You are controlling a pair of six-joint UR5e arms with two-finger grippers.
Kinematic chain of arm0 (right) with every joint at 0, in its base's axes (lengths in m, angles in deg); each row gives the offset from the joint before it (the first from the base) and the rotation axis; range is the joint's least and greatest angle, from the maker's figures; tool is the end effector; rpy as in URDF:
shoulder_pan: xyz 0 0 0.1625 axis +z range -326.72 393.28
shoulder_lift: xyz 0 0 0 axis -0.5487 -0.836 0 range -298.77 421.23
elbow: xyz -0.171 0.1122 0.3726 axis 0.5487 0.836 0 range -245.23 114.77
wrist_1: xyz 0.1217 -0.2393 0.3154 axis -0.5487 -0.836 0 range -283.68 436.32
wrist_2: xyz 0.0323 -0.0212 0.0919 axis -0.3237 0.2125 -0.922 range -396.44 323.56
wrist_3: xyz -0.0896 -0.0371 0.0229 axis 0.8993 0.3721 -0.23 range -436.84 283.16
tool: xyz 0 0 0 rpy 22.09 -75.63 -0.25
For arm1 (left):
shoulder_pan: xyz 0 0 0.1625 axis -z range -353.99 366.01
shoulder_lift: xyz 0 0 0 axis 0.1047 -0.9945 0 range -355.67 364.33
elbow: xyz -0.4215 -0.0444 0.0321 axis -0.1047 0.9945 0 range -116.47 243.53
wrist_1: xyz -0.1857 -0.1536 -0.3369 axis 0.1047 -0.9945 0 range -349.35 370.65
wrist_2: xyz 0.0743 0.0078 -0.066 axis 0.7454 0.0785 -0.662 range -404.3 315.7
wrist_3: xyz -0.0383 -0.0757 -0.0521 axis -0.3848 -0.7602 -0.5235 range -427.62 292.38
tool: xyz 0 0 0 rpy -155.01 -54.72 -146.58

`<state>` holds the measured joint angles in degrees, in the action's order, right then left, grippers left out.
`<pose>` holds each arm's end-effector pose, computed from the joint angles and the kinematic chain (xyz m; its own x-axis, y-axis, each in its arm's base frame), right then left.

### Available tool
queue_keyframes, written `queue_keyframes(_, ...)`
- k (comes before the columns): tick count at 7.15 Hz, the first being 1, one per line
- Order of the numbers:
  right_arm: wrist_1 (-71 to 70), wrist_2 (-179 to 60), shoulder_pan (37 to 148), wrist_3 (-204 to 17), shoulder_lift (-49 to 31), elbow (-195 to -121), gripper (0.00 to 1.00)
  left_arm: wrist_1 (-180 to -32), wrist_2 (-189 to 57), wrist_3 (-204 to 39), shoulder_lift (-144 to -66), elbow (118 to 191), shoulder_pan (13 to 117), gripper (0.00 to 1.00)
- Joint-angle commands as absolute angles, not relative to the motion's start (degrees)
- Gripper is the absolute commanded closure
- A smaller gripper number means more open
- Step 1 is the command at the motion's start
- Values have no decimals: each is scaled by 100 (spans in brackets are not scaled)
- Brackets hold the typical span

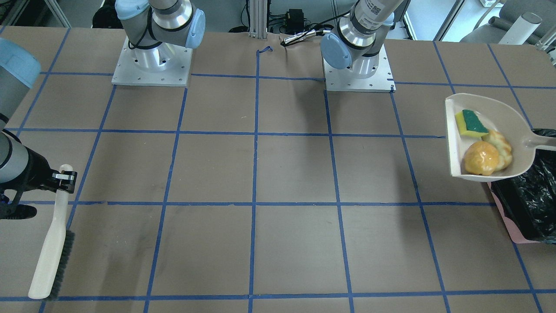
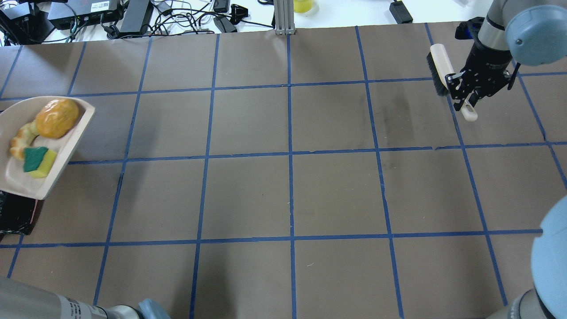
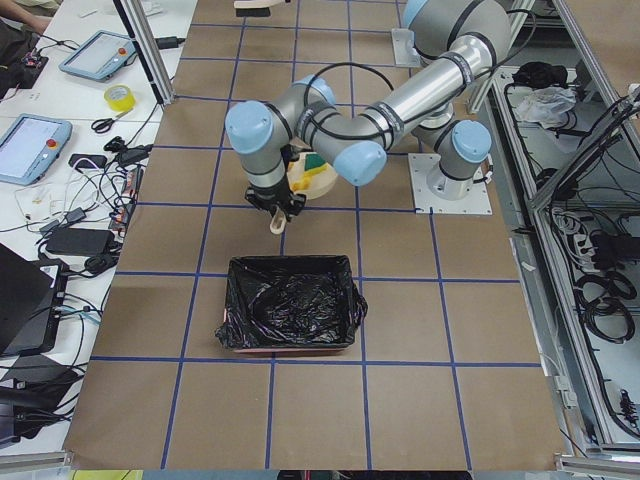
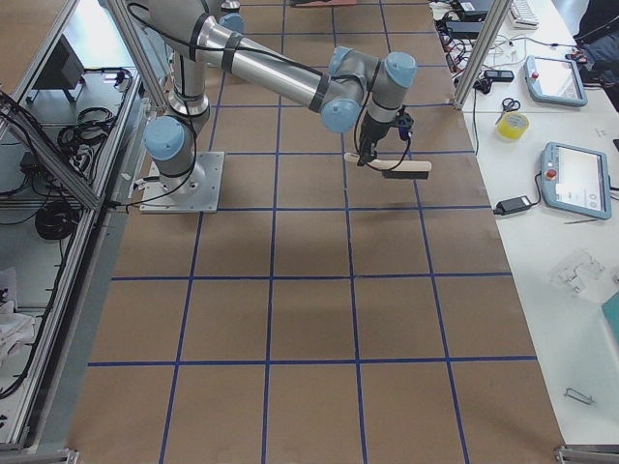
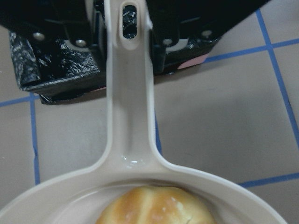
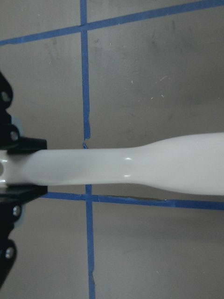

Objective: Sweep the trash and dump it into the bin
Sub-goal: 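Lift the loaded dustpan toward the bin with left gripper while right returns brush, then tip the dustpan over the black bin with left gripper while right lowers brush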

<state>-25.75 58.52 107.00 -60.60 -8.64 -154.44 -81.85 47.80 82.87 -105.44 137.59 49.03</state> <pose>-0.0492 -0.6134 0.3207 -0.9989 -0.0082 0.0469 -0.0013 0.9894 0.1454 0.3671 -0.5200 0.4265 0.2380 0.9674 0.0860 0.9697 -0.2317 -0.0779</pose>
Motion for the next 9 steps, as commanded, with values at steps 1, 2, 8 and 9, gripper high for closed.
queue_keyframes(1,-3273,5865,10456,-5550,-523,-15672,89,-7823,4877,9643,-10895,13273,4337,100)
queue_keyframes(2,-3258,5874,10386,-5530,-504,-15734,89,-7699,5008,9778,-11140,12948,4328,100)
queue_keyframes(8,-3197,5804,10218,-5574,-661,-15945,89,-6538,5071,10881,-12336,11786,4073,100)
queue_keyframes(9,-3188,5787,10227,-5496,-697,-16015,88,-6528,5036,10930,-12407,11663,4073,100)
